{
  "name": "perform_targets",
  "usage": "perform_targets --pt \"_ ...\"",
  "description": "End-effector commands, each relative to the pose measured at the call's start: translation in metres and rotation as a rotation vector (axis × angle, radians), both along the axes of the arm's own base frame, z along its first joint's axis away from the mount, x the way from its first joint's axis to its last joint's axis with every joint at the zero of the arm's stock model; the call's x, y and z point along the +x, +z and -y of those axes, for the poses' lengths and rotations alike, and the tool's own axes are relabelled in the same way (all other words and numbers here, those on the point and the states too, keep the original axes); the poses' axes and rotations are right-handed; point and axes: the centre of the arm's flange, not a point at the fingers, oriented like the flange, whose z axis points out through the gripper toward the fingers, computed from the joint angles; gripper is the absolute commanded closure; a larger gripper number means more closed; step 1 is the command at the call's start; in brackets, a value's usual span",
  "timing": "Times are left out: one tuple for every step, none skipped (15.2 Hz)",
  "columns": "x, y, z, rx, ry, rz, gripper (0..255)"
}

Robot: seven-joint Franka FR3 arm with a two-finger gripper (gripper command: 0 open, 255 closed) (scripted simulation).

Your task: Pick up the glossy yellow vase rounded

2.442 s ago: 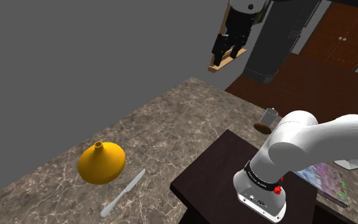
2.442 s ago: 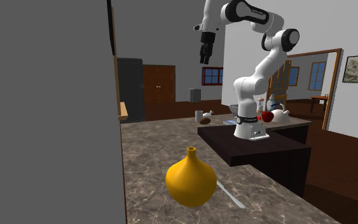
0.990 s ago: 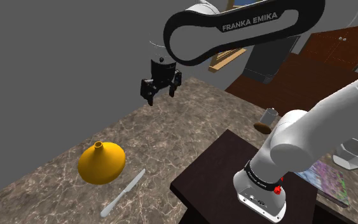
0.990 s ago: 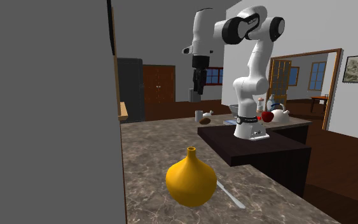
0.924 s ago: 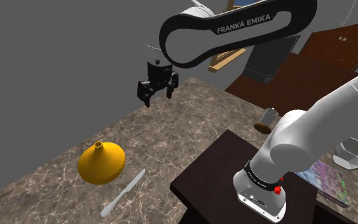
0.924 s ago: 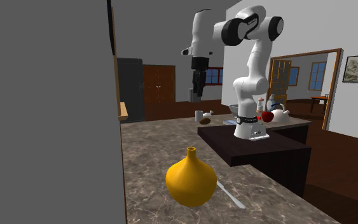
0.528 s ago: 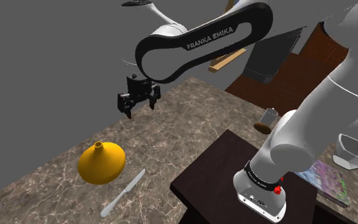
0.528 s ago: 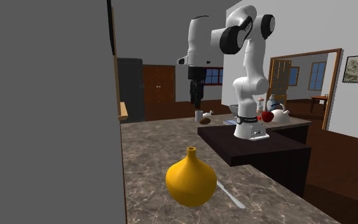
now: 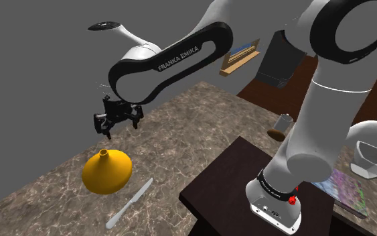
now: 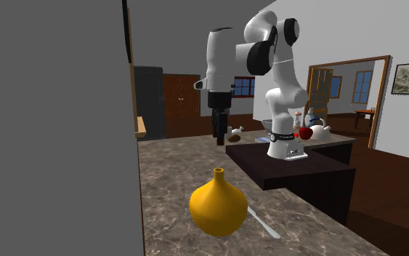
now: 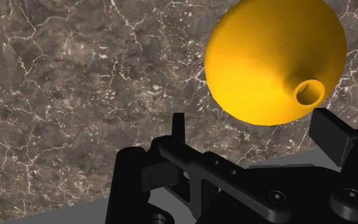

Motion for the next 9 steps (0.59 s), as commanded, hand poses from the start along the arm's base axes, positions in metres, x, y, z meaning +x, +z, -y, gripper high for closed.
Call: perform_targets --pt "0.009 -0.016 -0.022 0.007 -0.004 -0.004 0" --pt "0.014 -0.023 -0.032 0.011 -0.005 -0.006 0" --pt "0.019 -0.030 -0.042 0.014 -0.007 -0.008 0" --pt "0.025 -0.036 -0.051 0.018 -0.008 -0.010 0" --pt "0.030 -0.043 -0.061 0.021 -0.009 -0.012 0" --pt "0.033 -0.047 -0.066 0.023 -0.010 -0.014 0" --pt "0.033 -0.052 -0.066 0.023 -0.010 -0.014 0" --pt "0.033 -0.057 -0.066 0.023 -0.010 -0.014 0" --pt "0.033 -0.063 -0.066 0.023 -0.010 -0.014 0"
